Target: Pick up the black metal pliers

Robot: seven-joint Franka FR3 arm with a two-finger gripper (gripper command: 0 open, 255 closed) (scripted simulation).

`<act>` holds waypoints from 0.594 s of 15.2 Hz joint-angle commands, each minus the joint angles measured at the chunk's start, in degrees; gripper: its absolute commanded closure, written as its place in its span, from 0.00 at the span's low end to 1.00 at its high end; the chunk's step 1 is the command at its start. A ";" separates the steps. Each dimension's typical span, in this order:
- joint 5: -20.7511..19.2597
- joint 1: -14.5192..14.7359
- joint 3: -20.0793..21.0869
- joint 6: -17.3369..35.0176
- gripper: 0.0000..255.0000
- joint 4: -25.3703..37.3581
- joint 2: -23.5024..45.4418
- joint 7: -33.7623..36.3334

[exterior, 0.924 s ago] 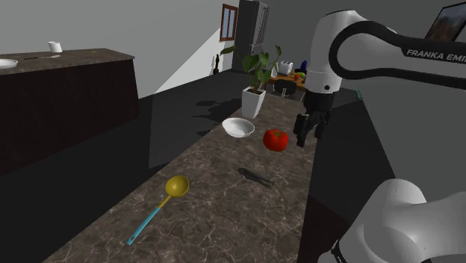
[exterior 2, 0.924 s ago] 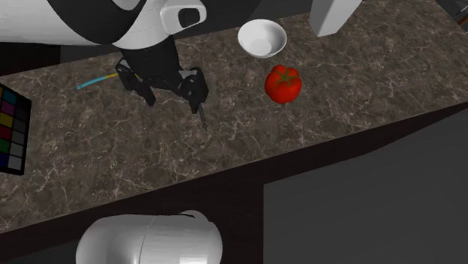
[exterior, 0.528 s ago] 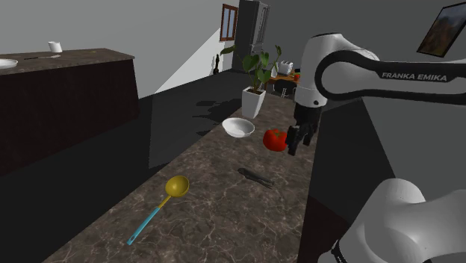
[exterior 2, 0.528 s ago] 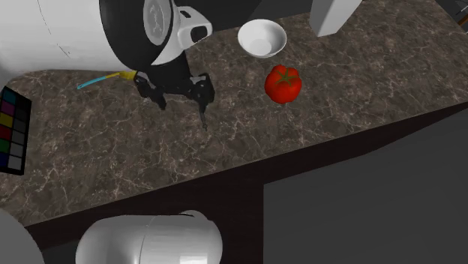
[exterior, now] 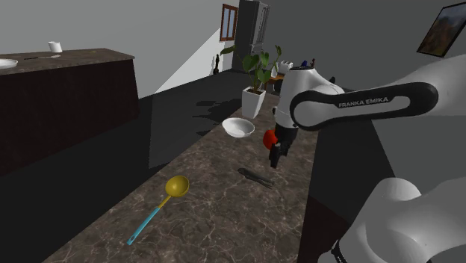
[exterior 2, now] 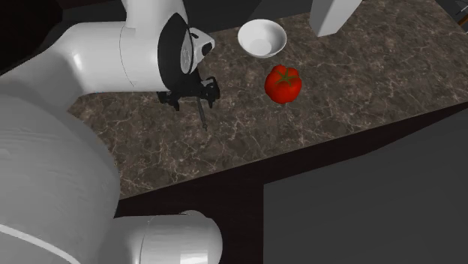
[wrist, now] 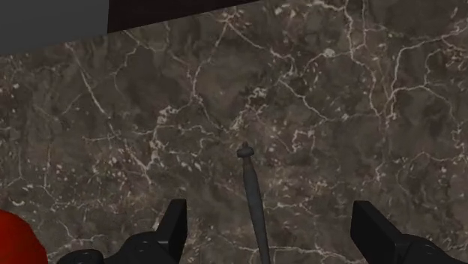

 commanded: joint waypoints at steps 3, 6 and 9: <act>-0.96 1.42 -1.40 11.36 0.00 -1.63 7.56 -4.41; -1.22 2.58 -2.32 19.51 0.00 -1.69 14.24 -7.73; -1.16 3.16 -2.74 24.31 0.00 -1.68 18.37 -9.37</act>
